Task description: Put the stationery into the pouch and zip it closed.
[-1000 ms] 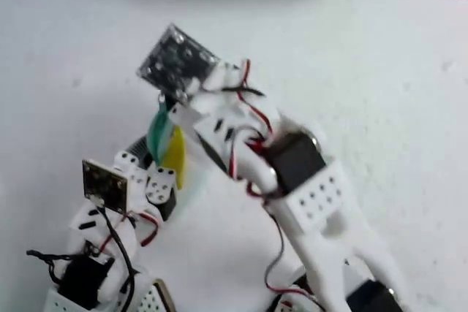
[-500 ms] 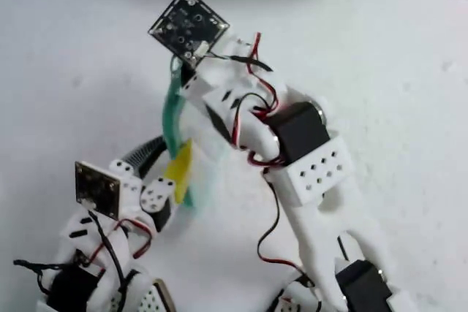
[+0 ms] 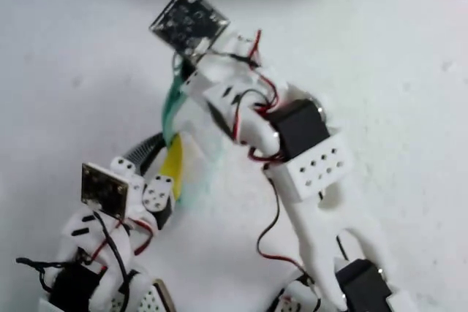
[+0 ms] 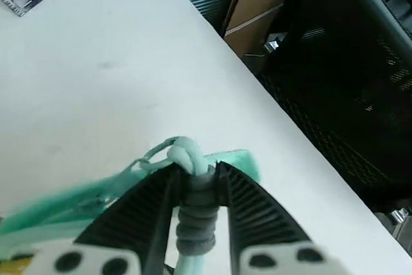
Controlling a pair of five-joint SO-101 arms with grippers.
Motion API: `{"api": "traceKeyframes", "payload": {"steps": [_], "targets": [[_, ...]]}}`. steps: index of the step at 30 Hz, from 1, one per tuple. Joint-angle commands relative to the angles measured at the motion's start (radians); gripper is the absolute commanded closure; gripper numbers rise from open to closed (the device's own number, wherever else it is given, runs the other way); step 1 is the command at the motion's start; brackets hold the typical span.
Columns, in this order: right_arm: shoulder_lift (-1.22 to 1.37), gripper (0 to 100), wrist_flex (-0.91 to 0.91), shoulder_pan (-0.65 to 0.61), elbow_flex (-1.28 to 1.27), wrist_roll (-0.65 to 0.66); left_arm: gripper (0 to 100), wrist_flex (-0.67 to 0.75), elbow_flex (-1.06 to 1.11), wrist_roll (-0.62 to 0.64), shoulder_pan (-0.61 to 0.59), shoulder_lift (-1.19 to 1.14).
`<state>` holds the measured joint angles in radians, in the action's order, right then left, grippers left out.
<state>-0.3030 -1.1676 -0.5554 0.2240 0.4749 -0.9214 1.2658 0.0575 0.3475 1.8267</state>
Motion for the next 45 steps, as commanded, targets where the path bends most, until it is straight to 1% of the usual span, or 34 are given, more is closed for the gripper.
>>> {"api": "traceKeyframes", "payload": {"steps": [1, 5, 9, 13, 19, 21, 27, 45], "targets": [[-0.002, 98.2, 0.054, 0.096, 0.043, 0.005, 98, 0.014, -0.009, -0.017, 0.028, 0.002], [-0.001, 98.2, 0.082, 0.185, 0.038, 0.005, 98, 0.014, -0.011, -0.018, 0.021, 0.002], [0.012, 98.2, 0.108, 0.234, 0.037, 0.006, 98, 0.014, -0.006, -0.08, 0.027, 0.002], [0.087, 98.2, 0.142, 0.282, 0.044, 0.006, 98, 0.0, -0.008, -0.087, 0.028, 0.002], [0.211, 98.2, 0.24, 0.383, 0.058, 0.006, 98, -0.012, -0.012, -0.089, 0.03, 0.002], [0.251, 98.2, 0.237, 0.404, 0.092, 0.005, 98, -0.012, -0.012, -0.089, 0.03, 0.002], [0.317, 98.2, 0.143, 0.406, 0.196, 0.002, 98, -0.012, -0.012, -0.106, 0.03, 0.002], [0.334, 98.2, 0.104, 0.406, 0.218, 0.0, 98, -0.014, -0.012, -0.107, 0.03, 0.002]]}}
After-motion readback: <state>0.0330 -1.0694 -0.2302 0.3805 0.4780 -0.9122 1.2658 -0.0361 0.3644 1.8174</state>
